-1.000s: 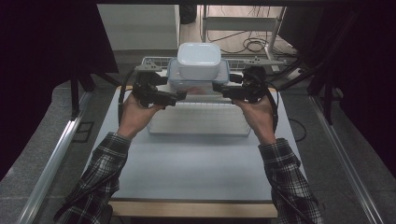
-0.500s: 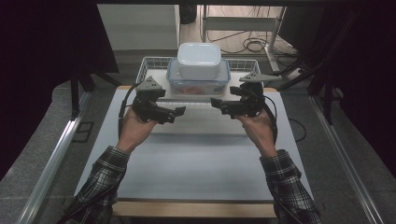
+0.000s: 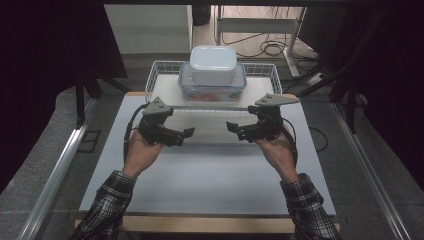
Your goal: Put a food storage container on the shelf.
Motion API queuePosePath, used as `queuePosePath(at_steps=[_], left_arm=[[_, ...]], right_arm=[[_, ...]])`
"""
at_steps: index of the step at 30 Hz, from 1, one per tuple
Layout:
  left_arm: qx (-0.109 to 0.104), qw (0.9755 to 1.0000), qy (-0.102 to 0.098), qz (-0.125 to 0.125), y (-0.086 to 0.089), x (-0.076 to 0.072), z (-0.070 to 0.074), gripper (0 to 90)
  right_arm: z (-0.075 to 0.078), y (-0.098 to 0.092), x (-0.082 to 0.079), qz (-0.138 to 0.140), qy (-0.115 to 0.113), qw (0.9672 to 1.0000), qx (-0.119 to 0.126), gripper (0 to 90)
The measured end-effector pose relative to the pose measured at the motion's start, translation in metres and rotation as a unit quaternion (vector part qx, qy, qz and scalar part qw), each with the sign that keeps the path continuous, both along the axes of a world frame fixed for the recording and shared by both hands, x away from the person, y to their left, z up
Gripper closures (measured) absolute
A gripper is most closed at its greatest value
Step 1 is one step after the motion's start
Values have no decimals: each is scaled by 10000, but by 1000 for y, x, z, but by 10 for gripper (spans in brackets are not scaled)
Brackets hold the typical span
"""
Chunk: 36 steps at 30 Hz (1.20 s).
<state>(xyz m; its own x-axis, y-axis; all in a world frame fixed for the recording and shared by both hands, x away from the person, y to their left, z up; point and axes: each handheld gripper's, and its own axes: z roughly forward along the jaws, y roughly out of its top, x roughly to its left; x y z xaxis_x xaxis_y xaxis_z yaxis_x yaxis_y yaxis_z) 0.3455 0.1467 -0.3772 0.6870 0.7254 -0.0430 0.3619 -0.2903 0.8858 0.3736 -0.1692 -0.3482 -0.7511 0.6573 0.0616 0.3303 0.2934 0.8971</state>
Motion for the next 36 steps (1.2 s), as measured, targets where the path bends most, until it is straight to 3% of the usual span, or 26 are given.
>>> queuePosePath(at_steps=[15,25,36], left_arm=[[-80,9999,79,63,10,-26,-35,1],[-116,9999,39,95,18,-46,-51,1],[-91,9995,145,254,30,-64,-75,2]], right_arm=[[-35,-18,-22,-75,97,9999,-90,8],[-50,-26,-38,-105,114,9998,-158,3],[-67,-45,-53,-266,200,9992,-215,1]])
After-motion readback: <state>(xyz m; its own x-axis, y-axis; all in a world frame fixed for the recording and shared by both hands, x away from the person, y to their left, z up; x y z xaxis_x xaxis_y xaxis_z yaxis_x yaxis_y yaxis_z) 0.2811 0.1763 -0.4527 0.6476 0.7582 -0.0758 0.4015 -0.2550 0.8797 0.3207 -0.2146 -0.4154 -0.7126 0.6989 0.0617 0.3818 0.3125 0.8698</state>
